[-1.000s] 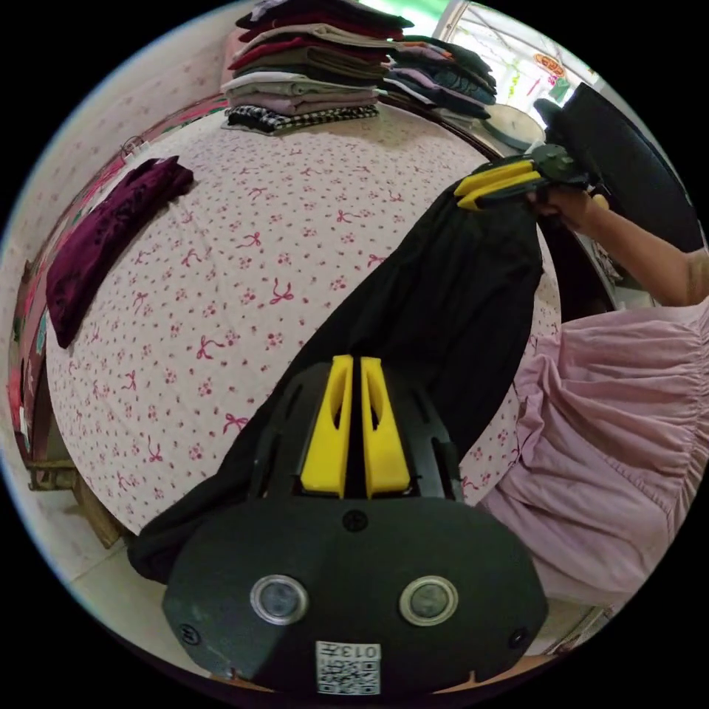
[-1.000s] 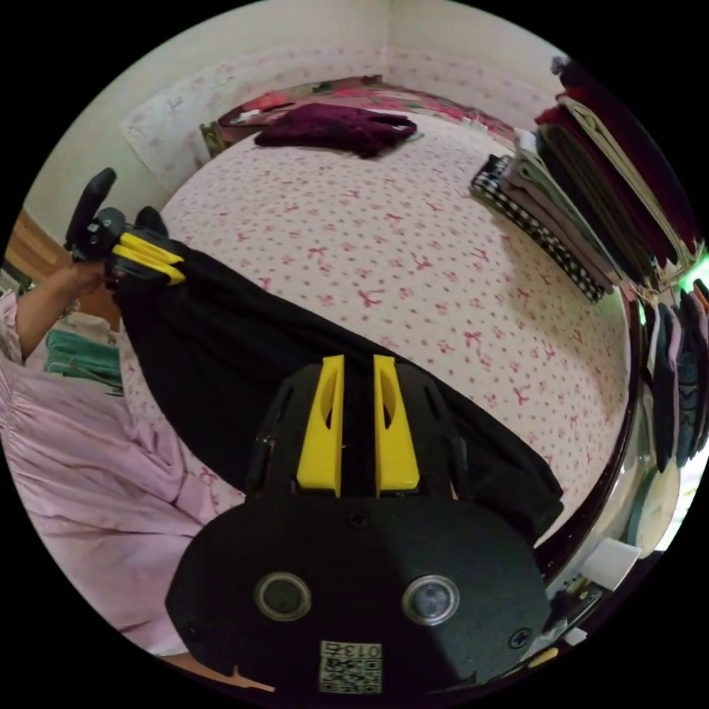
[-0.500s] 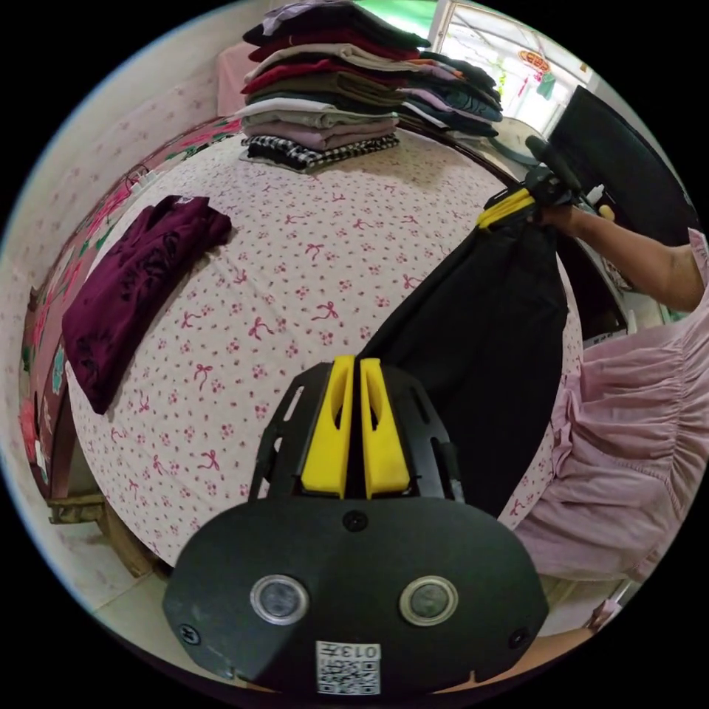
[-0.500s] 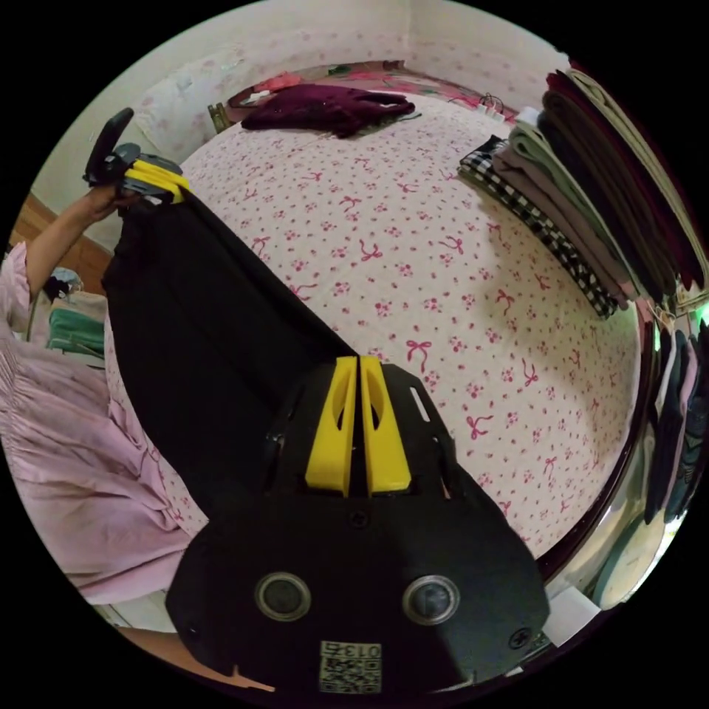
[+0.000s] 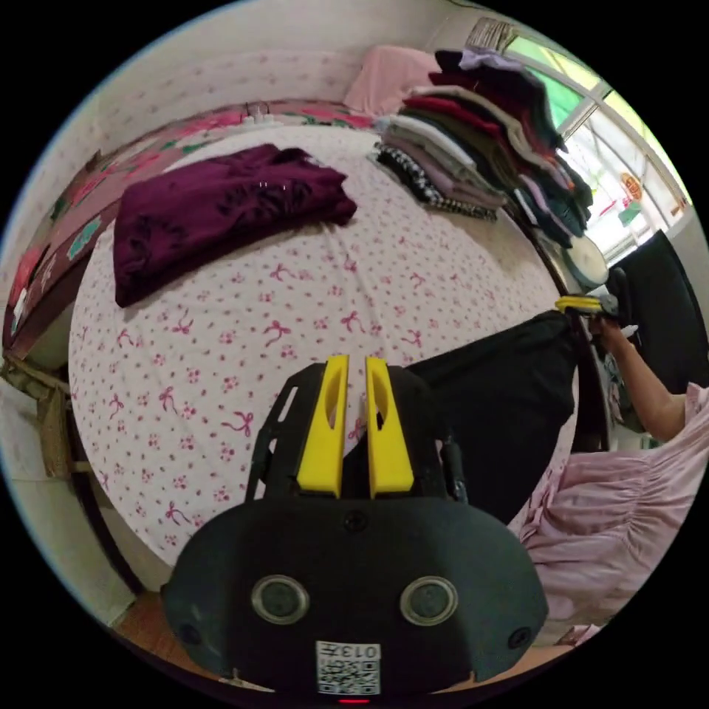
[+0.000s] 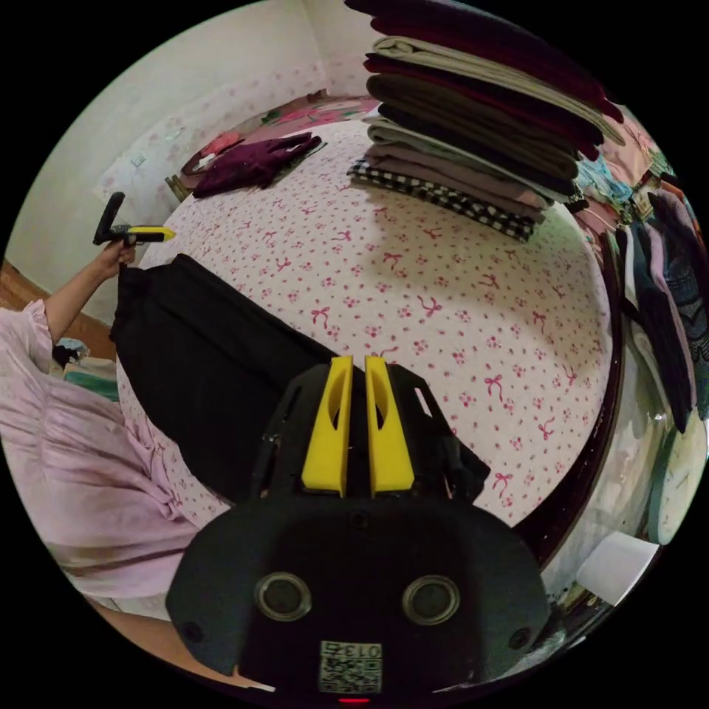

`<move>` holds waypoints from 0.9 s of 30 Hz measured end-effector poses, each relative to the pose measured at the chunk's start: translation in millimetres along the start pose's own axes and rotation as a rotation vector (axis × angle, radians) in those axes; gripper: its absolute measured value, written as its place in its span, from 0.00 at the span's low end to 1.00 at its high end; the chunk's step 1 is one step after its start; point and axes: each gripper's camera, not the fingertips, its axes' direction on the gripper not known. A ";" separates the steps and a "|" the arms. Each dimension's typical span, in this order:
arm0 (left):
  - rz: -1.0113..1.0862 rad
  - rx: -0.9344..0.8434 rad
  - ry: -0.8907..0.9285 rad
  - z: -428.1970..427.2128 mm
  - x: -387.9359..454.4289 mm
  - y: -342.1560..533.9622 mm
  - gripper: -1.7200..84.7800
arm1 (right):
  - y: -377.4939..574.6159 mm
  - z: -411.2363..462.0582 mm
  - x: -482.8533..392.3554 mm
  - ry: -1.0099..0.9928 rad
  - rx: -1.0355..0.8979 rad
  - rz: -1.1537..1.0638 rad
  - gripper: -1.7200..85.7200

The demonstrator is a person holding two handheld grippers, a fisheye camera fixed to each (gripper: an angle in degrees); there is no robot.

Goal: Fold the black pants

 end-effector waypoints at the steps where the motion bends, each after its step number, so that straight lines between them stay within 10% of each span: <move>1: 0.058 0.000 0.022 0.9 14.6 -4.2 0.08 | 11.2 -6.9 2.6 0.000 -0.003 -0.020 0.06; 11: 0.506 -0.242 -0.162 98.1 164.1 -27.8 0.05 | 44.4 7.0 4.3 0.056 -0.165 -0.149 0.04; 27: 0.362 -0.094 -0.271 89.3 215.0 -27.7 0.02 | 178.5 -107.8 87.6 0.311 0.084 0.288 0.07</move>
